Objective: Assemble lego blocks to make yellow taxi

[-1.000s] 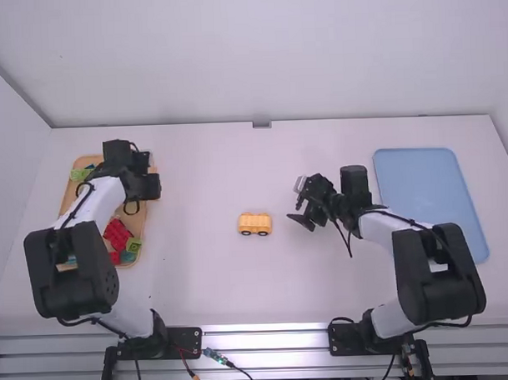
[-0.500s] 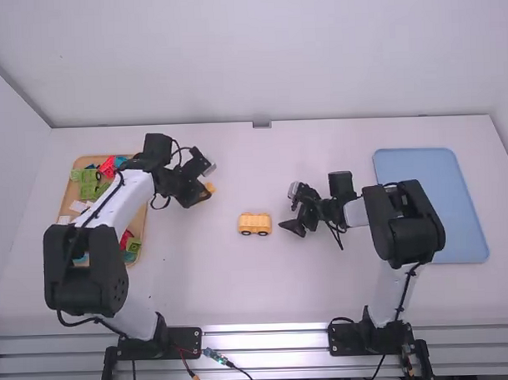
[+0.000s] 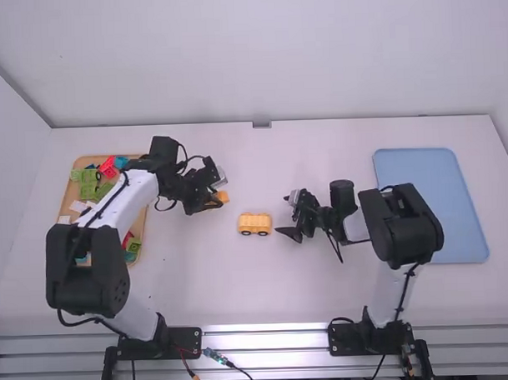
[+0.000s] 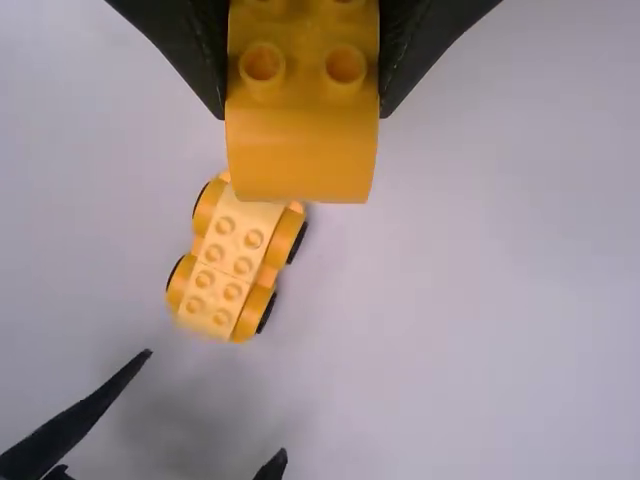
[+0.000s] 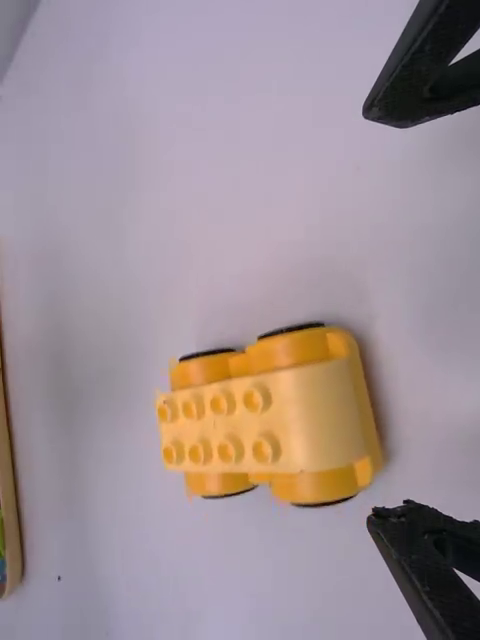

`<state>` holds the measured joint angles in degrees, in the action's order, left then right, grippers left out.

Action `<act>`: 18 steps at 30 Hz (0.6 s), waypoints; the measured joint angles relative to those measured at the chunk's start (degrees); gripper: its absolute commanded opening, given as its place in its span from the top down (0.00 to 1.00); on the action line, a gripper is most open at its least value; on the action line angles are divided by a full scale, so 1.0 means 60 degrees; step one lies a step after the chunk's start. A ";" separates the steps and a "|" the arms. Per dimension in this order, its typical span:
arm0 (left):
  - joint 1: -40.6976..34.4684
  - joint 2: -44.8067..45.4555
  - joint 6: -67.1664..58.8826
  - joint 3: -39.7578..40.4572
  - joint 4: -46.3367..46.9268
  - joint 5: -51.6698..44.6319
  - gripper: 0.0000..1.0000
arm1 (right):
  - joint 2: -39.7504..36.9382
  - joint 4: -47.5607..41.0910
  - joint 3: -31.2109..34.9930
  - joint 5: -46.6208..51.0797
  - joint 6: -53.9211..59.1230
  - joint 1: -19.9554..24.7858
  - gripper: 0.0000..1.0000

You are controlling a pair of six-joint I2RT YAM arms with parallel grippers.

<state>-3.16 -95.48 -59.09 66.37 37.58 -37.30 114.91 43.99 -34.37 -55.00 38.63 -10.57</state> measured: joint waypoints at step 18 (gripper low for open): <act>-0.1253 0.0000 -0.0087 0.0004 -0.0408 0.0688 0.98 | 0.1151 0.1508 -0.0364 0.0681 -0.0146 -0.1158 0.01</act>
<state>-10.68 -95.48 -59.61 66.39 35.14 -33.17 121.82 53.04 -36.56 -50.92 37.76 -17.52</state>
